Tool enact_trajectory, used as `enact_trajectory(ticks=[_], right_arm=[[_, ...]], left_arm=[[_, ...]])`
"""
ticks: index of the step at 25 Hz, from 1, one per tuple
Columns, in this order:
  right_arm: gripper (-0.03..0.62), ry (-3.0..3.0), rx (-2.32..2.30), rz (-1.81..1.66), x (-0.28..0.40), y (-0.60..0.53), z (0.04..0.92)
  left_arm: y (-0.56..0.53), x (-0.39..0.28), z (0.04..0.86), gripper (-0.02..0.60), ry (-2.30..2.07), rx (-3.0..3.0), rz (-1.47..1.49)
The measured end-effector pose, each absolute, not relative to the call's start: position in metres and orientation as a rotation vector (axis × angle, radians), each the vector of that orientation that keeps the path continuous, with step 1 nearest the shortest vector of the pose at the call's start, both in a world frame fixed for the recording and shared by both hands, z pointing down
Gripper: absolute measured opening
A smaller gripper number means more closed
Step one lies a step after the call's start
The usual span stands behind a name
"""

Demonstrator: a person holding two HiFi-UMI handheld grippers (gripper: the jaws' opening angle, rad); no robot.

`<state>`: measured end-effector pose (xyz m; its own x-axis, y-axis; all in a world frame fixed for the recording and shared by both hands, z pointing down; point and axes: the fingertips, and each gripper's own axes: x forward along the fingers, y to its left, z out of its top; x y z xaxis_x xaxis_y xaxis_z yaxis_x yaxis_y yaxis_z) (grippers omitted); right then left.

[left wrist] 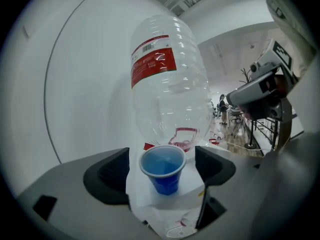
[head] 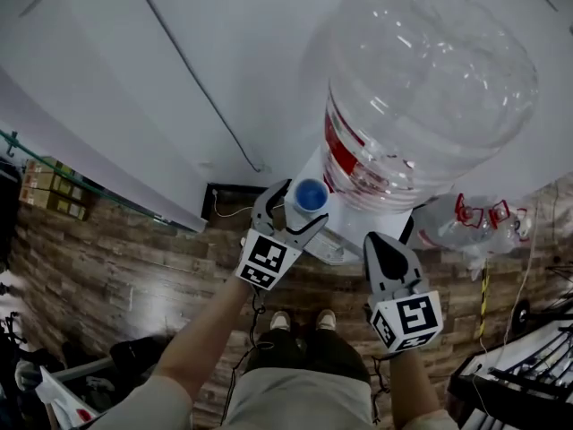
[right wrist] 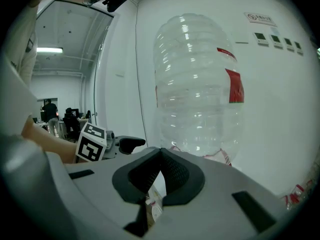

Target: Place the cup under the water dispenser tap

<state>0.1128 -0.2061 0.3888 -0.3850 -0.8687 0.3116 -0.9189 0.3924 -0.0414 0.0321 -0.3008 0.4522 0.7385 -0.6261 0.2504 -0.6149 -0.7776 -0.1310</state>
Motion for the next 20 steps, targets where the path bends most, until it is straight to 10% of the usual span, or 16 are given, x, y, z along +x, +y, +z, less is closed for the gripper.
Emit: enact_trajectory(ticks=[20], right_arm=[[0.008, -2.411, 1.500, 0.373, 0.127, -0.213, 0.422]], left_arm=[[-0.309, 0.034, 0.457, 0.344, 1.114, -2.904, -0.383]])
